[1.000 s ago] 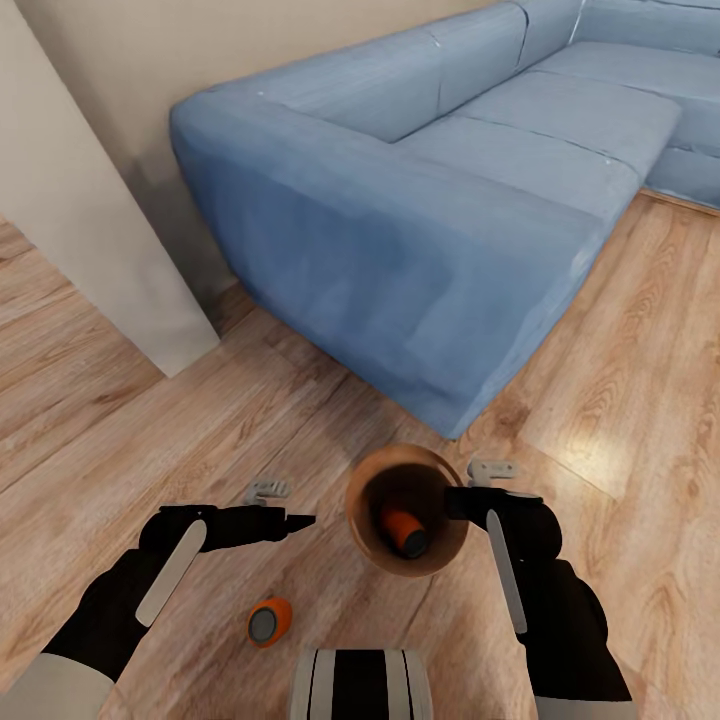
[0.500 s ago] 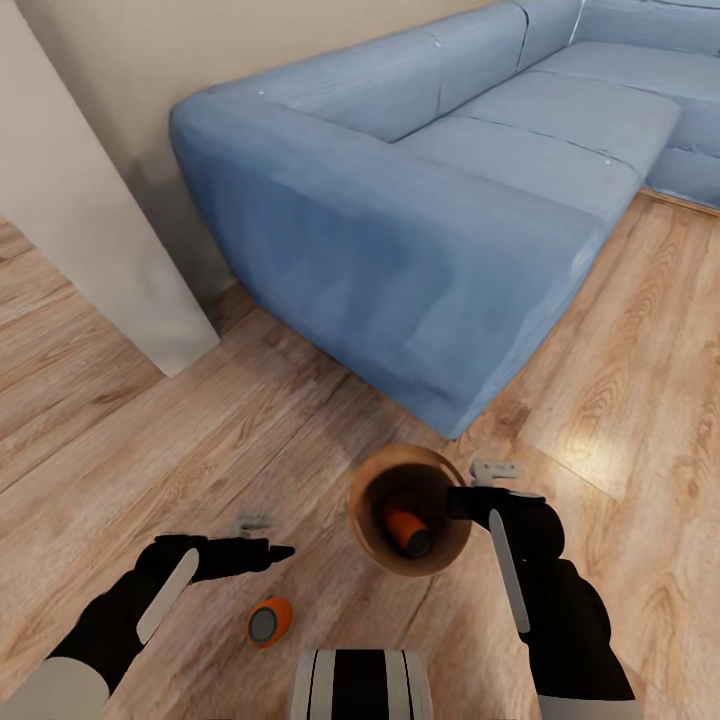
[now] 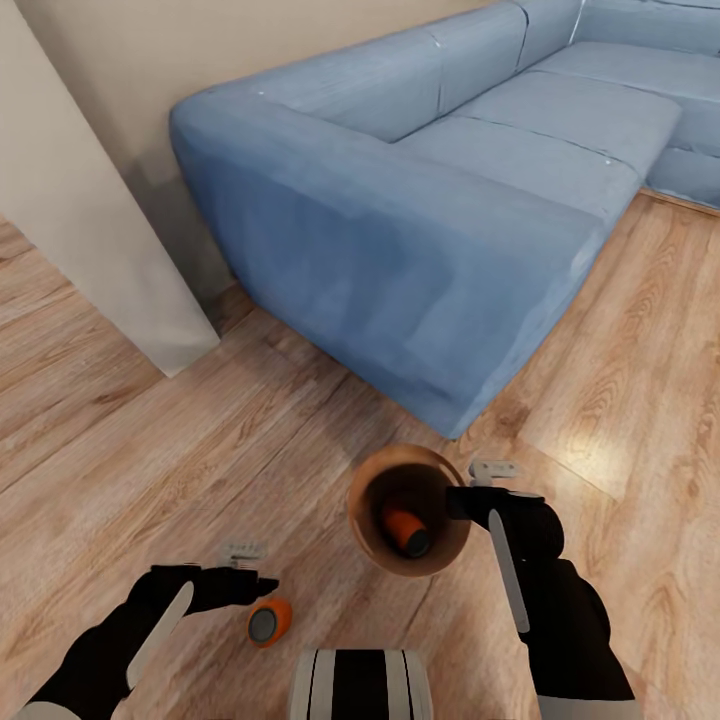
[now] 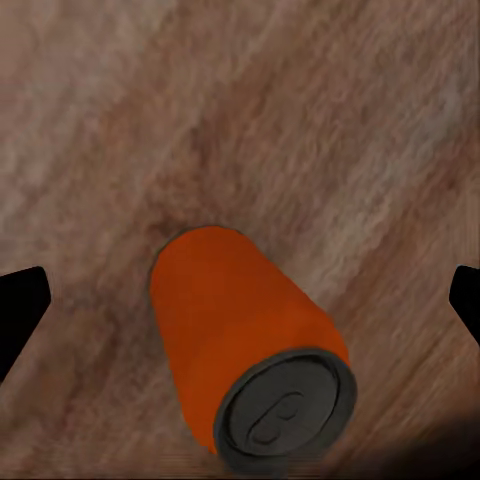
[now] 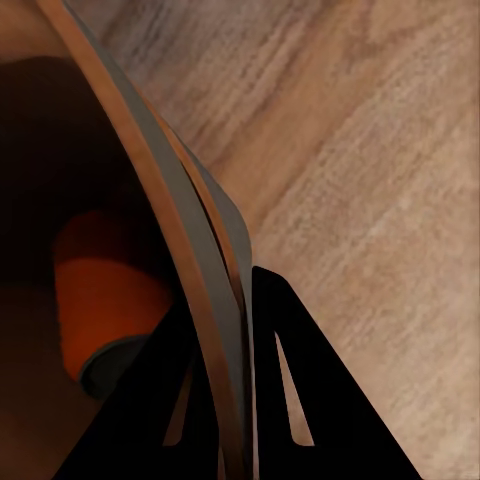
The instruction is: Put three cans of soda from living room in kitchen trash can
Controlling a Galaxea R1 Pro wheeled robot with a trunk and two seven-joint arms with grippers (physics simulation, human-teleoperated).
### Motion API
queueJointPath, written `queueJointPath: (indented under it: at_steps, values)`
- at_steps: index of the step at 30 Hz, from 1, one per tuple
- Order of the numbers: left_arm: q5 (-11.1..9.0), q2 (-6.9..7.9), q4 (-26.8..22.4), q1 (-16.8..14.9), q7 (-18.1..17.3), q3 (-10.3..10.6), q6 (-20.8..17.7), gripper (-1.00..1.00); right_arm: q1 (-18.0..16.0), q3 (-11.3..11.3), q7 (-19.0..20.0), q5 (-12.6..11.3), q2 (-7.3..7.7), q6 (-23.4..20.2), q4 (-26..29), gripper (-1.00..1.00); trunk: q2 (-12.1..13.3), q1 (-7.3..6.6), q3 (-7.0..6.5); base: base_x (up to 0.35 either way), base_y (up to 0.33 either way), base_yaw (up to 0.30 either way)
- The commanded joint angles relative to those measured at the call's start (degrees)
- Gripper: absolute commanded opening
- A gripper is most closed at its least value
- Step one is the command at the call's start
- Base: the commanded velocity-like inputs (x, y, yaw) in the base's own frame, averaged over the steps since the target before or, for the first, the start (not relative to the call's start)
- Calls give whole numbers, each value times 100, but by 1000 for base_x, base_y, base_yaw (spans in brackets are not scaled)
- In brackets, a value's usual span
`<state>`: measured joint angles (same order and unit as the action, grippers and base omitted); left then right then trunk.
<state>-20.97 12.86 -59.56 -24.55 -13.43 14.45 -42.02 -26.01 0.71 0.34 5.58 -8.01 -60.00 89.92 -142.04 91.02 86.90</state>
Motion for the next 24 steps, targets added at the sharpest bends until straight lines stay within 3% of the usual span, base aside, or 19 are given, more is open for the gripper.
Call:
queueJointPath:
  at_steps: [1, 5, 11, 24]
  values:
    - [2, -1, -4, 32, 14, 2, 0, 100, -1, -2, 18, -127, -3, 0, 3, -100, 0, 0, 0, 0, 0, 0]
    - [9, -11, -3, 97, 129, 102, 9, 100, -1, -13, 18, -127, -14, 0, 0, -100, 0, 0, 0, 0, 0, 0]
    - [-28, -143, 28, 110, 607, 759, 31, 100, -1, -44, 18, -127, -23, 0, -1, -100, 0, 0, 0, 0, 0, 0]
    - [-39, -167, 130, 200, 656, 848, 50, 100, -1, -159, 18, -127, -25, 0, -1, -100, 0, 0, 0, 0, 0, 0]
